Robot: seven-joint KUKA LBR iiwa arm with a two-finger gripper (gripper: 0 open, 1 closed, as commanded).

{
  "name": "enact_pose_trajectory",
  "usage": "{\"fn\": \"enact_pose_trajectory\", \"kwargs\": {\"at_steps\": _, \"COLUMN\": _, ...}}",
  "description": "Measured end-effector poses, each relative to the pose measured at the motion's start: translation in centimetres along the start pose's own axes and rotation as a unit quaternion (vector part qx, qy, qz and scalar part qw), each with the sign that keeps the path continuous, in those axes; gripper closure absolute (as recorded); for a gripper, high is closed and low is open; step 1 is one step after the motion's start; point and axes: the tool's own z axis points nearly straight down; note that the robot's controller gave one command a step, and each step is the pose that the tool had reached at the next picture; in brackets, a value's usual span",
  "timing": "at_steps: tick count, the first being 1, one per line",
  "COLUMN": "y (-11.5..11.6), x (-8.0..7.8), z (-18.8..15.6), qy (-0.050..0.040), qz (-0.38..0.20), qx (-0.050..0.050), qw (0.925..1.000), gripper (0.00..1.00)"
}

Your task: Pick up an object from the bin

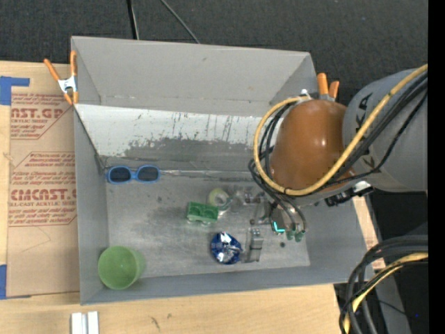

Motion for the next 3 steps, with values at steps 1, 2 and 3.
{"fn": "enact_pose_trajectory", "kwargs": {"at_steps": 1, "y": -4.3, "x": -2.6, "z": -10.2, "qy": -0.0077, "qz": -0.227, "qx": 0.002, "qw": 0.9739, "gripper": 0.00}}
{"fn": "enact_pose_trajectory", "kwargs": {"at_steps": 2, "y": -0.1, "x": -6.6, "z": -1.2, "qy": -0.0023, "qz": -0.198, "qx": -0.001, "qw": 0.9802, "gripper": 0.00}}
{"fn": "enact_pose_trajectory", "kwargs": {"at_steps": 3, "y": -1.2, "x": -8.5, "z": 7.5, "qy": -0.0029, "qz": -0.076, "qx": 0.000, "qw": 0.9971, "gripper": 0.00}}
